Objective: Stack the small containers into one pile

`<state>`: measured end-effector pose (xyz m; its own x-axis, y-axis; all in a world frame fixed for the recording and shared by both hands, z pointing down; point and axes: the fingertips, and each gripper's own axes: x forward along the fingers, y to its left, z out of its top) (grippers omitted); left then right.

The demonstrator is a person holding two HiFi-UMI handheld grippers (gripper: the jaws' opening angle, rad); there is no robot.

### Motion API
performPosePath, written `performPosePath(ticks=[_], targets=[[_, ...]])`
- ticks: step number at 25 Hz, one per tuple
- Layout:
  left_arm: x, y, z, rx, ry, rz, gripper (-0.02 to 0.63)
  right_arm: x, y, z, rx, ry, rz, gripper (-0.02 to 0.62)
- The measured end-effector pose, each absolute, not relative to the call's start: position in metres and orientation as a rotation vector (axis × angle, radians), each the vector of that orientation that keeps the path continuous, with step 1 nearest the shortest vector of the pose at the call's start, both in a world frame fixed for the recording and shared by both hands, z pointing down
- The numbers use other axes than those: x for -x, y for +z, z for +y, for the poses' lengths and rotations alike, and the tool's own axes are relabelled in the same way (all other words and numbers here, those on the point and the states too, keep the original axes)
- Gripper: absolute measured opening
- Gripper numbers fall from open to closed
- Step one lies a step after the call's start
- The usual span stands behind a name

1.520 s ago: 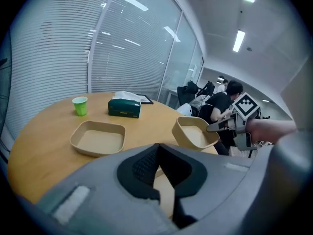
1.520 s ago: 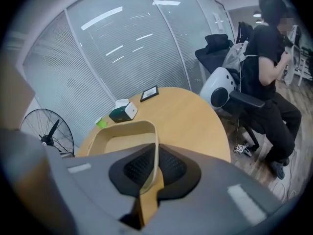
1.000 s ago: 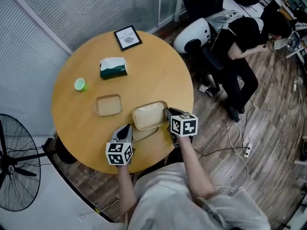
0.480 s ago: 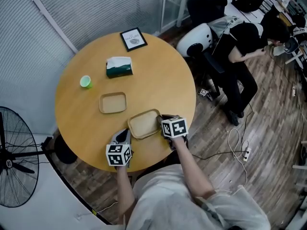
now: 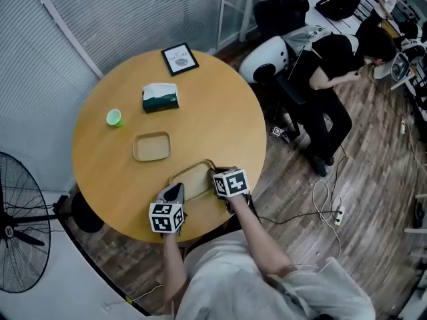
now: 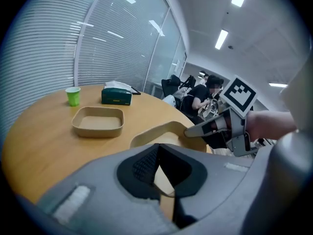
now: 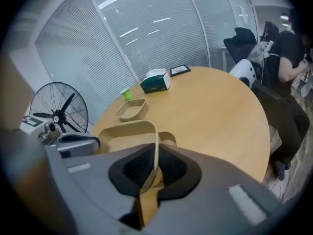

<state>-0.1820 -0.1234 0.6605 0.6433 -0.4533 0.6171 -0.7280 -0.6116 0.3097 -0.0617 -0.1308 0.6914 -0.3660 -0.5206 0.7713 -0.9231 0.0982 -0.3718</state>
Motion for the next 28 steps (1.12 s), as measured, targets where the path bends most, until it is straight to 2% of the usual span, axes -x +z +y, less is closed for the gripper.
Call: performPosePath(ticks=[9, 28], targets=[[0.212, 0.663, -0.127, -2.250, 0.615, -1.006, 0.005, 0.035, 0.696, -0.132, -1.493, 1.271, -1.873, 0.021], [0.229, 0.667, -0.133, -2.226, 0.613, -1.039, 0.005, 0.039, 0.708, -0.133, -1.448, 1.229, -1.873, 0.023]])
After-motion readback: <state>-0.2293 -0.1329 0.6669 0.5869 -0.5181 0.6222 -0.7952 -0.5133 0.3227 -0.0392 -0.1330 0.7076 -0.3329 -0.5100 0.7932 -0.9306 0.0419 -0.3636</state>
